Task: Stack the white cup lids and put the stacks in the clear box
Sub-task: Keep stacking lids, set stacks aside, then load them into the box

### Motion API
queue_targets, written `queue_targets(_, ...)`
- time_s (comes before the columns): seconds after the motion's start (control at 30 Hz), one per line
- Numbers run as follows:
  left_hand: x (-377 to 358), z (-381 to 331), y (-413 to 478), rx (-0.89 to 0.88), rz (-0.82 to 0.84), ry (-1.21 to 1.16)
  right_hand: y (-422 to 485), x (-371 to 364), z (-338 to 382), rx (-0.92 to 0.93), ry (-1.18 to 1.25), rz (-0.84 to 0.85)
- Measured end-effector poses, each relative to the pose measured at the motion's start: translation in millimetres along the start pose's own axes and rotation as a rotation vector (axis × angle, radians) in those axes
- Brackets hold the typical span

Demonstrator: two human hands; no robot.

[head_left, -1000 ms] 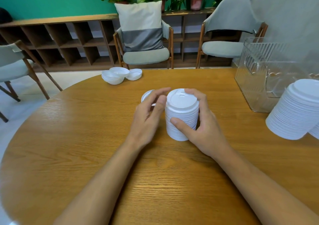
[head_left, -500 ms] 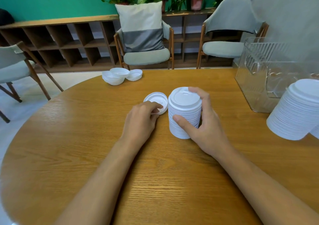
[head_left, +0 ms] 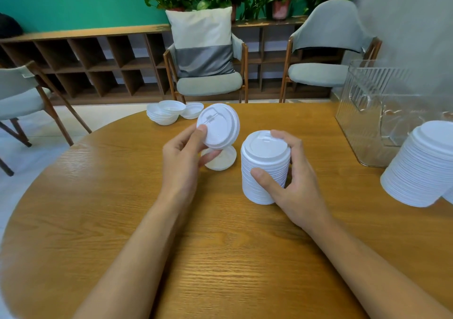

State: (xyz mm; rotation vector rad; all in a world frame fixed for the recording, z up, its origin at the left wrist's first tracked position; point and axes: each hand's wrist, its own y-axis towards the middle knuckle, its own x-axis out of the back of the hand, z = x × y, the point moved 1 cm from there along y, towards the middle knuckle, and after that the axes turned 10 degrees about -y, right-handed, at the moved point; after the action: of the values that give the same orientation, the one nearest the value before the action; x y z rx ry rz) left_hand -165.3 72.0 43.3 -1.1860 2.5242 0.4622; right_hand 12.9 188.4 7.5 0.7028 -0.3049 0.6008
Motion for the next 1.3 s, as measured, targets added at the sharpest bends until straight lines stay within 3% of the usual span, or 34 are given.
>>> queue_targets(0.13,-11.4,1.7,-6.7,0.085,0.107,-0.027,2.3,-2.3,0.5,0.010,0.006,-0.026)
queue_targets(0.27,-21.8,7.6,-15.4,-0.040,0.203,0.148,3.3,-3.6,3.7,0.022,0.035,-0.006)
queue_targets(0.5,-24.5,15.0,-17.3,-0.251,0.147,0.344,3.5,-4.7,5.5,0.041,0.033,0.054)
queue_targets(0.63,-23.6,16.6,-20.7,-0.341,0.210,0.443,3.5,-6.2,4.9,0.047,0.027,0.049)
queue_targets(0.87,-25.4,16.7,-22.8,-0.218,0.370,0.382,3.0,-5.7,3.5,0.029,0.033,0.069)
queue_targets(1.3,-33.2,18.6,-26.5,-0.152,0.380,0.320,3.5,-5.0,3.8,0.026,0.043,0.062)
